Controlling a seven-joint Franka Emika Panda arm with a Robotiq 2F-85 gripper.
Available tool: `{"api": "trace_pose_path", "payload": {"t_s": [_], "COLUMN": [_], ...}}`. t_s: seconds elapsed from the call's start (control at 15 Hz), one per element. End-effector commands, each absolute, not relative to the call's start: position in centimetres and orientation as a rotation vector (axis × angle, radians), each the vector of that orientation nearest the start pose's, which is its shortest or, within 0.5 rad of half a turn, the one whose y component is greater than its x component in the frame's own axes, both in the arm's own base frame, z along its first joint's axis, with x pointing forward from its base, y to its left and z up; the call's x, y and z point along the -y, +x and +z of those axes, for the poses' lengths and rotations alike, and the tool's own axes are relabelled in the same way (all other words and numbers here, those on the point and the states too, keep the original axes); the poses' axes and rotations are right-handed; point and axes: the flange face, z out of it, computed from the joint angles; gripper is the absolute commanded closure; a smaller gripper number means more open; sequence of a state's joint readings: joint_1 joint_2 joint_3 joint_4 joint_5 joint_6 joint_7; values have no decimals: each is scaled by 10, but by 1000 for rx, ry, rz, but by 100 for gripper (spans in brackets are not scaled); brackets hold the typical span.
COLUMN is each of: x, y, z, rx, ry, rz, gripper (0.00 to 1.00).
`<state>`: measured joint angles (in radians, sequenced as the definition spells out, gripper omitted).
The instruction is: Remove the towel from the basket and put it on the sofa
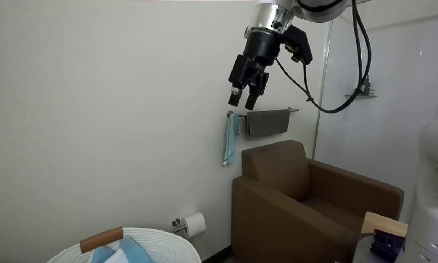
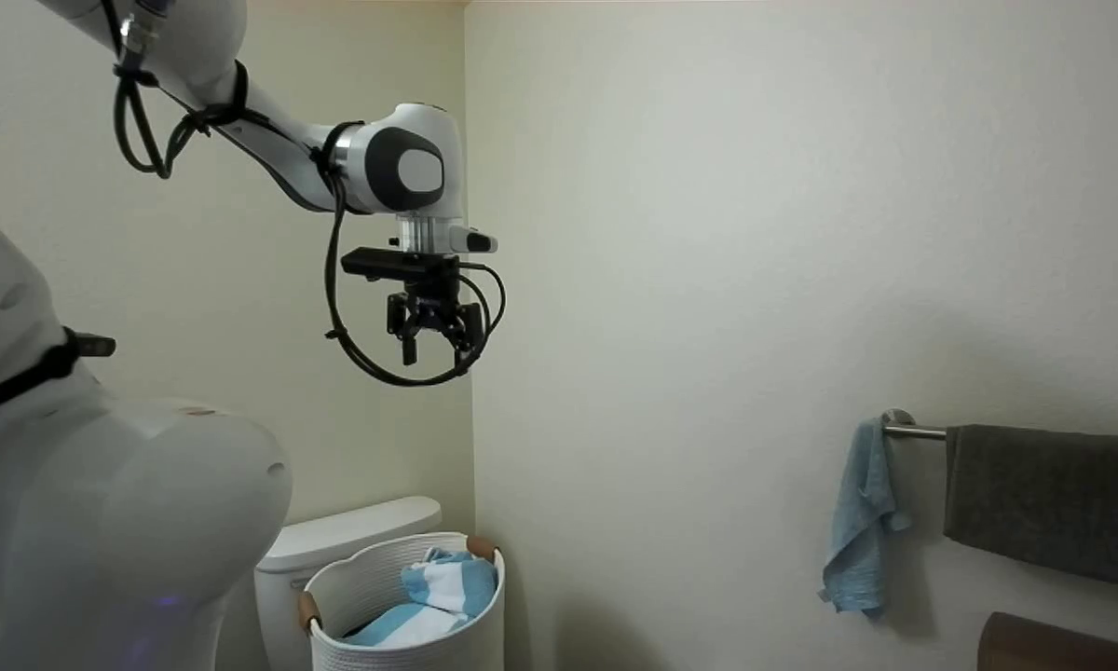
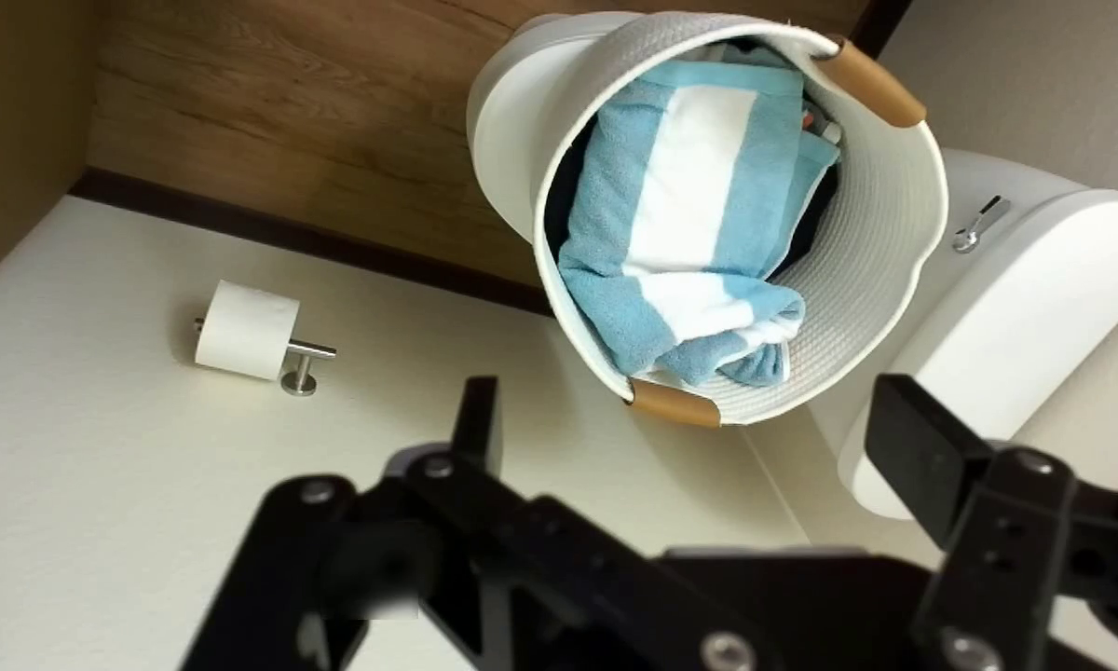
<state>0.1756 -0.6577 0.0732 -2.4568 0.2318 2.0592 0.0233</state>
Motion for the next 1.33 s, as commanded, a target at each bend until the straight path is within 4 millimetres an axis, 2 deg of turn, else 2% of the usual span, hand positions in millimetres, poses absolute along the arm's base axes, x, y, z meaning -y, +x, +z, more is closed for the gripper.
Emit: {"api": "trace_pose_path", "payload": {"t_s": [0.0, 0.07, 0.13, 0.27, 0.47, 0.6, 0.87, 1.07, 1.27], "x": [-109, -74, -76, -69, -64, -78, -134, -185, -222], "y": [363, 422, 430, 460, 514, 549, 608, 636, 648], "z": [547, 546, 543, 539, 523, 504, 463, 439, 425], "rx": [207, 231, 252, 299, 428, 547, 776, 960, 1138], "ry": [-2910, -2895, -2892, -2885, -2845, -2802, -2698, -2630, -2540], "rz": [-339, -305, -307, -287, -197, -129, -4, 79, 133], "gripper": [0, 0, 0, 0, 0, 0, 0, 0, 0]}}
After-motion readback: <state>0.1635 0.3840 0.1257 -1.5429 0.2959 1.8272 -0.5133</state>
